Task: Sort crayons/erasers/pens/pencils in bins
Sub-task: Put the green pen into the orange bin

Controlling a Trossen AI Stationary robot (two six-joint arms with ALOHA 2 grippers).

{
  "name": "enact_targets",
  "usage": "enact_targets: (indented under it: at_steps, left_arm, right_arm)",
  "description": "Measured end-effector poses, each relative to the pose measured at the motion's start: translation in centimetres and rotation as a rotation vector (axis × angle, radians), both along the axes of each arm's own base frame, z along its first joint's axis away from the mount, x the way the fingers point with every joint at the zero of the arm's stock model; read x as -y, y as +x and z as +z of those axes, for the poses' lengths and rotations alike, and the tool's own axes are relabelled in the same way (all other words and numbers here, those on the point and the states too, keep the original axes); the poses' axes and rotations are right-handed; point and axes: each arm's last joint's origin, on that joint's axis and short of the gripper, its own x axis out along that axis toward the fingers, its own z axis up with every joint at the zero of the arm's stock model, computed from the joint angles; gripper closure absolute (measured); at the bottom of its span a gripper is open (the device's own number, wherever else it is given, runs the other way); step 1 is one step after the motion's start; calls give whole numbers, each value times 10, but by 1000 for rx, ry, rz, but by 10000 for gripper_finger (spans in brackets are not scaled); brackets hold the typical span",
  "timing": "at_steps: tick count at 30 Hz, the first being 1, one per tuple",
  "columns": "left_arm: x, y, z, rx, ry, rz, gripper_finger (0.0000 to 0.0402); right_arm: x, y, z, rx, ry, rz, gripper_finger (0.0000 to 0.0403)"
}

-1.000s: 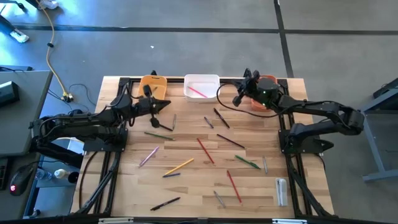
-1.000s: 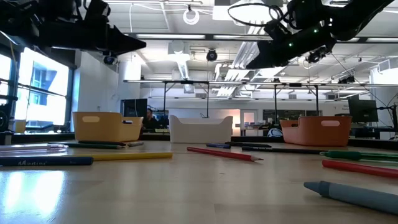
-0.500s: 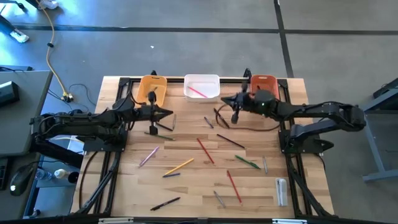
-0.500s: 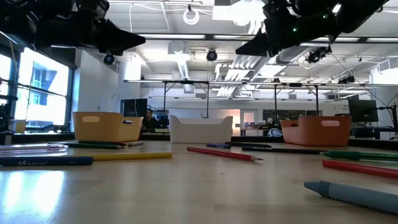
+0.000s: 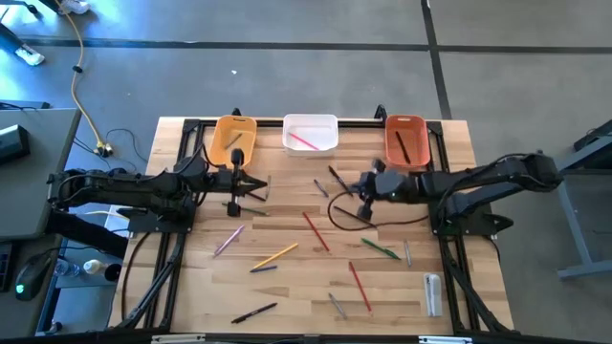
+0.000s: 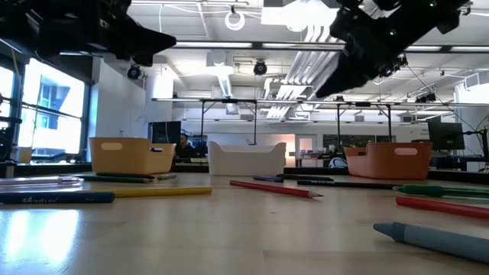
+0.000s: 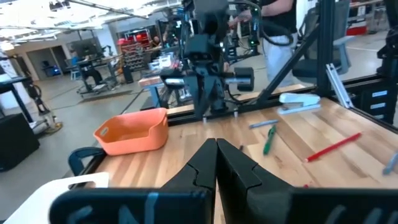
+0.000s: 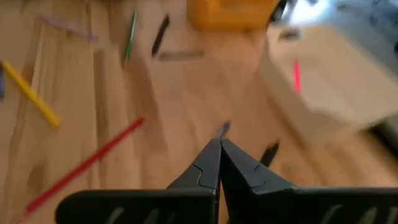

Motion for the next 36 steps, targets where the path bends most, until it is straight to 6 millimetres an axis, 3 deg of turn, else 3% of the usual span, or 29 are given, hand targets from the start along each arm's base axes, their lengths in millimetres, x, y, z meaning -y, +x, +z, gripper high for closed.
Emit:
enact_targets:
  at_steps: [5,11,17,22,29,36]
  left_arm:
    - [1,1,-1,-5,-6,-7,401]
    - [5,3,-7,-59,-55,-24,401]
    - [10,4,-6,-52,-53,-49,401]
    - [12,4,-6,-52,-51,-63,401]
    - [13,4,-6,-52,-53,-65,401]
    - [13,4,-6,-52,-60,-65,401]
  right_arm:
    - [-14,-9,-10,-96,114,-35,389]
    - [-42,-22,-18,-208,178,43,341]
    - [-61,-35,-25,-291,313,2,293]
    - [-79,-43,-34,-357,390,-68,279]
    - [-99,-38,-60,-515,465,-128,279]
    - [-115,-18,-64,-648,408,-162,279]
